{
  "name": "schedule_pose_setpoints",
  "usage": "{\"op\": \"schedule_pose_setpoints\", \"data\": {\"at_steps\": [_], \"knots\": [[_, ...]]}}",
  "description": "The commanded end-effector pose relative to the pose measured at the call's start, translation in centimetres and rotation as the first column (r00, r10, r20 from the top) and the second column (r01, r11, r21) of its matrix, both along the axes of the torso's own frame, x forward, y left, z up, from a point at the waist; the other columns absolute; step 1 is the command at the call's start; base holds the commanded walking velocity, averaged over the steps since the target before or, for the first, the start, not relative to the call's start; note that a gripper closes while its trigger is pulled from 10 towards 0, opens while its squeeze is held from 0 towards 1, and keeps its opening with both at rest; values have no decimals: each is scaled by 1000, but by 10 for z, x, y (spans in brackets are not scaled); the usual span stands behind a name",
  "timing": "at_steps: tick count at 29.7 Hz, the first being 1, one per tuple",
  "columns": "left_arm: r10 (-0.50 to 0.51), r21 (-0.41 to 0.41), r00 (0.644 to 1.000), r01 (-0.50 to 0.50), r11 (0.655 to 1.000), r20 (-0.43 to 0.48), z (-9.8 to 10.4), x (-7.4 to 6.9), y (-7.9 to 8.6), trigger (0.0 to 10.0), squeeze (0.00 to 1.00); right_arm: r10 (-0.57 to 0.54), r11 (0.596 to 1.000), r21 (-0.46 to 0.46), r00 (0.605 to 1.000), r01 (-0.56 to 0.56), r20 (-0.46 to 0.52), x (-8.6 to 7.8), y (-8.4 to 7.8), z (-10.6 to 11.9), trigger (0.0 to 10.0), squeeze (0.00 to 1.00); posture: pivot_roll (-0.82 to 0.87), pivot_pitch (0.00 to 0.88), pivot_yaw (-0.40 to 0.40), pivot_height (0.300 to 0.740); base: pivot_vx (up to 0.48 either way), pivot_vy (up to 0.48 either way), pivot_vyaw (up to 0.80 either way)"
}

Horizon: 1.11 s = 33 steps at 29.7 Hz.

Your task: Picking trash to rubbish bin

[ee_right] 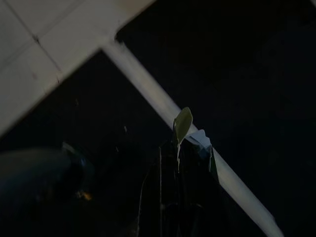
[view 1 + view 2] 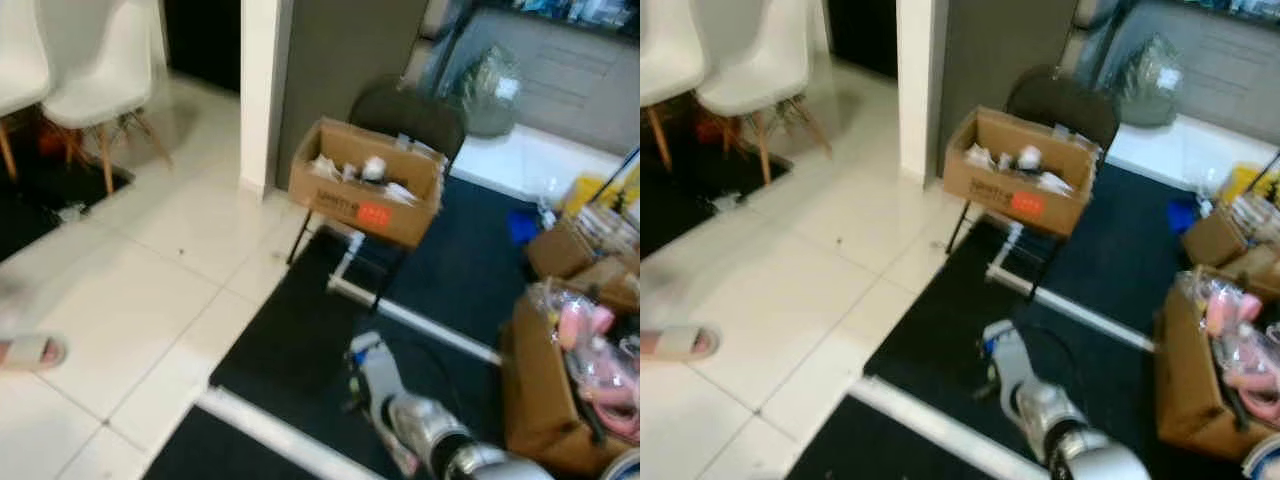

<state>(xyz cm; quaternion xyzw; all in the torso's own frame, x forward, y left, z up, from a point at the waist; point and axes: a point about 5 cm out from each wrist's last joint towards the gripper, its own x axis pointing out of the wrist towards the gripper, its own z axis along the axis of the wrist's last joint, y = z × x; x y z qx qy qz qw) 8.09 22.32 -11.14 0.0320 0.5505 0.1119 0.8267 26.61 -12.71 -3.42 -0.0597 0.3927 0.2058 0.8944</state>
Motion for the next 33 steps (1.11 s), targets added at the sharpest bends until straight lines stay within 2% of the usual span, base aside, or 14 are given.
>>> {"op": "schedule_pose_setpoints", "data": {"at_steps": [1, 15, 18, 24, 33], "knots": [[14, -16, 1000, -14, 1000, -17, -2, -7, -4, 10000, 0, -27, 1000, 7, 1000, 27, 7, 2, -6, 1, 10000, 0, 168, 42, -35, 740, 337, 0, -475], [11, -16, 1000, -12, 1000, -13, -2, -7, -5, 10000, 0, 2, 997, 71, 996, -8, 92, 22, 14, 21, 10000, 0, 162, 45, -32, 740, 337, 0, -96], [43, -17, 999, -42, 999, 2, -2, -5, -5, 10000, 0, 6, 997, 71, 995, -14, 99, 24, 15, 22, 10000, 0, 162, 45, -32, 740, 0, 0, 0], [41, -33, 999, -41, 999, 4, -2, -6, -6, 10000, 0, 19, 997, 74, 995, -26, 98, 22, 18, 21, 10000, 0, 169, 53, -36, 740, 0, 0, 0], [43, -43, 999, -43, 998, -9, -3, -11, -6, 10000, 0, 33, 996, 75, 995, -40, 91, 19, 21, 19, 10000, 0, 168, 53, -27, 740, 0, -435, 0]]}}
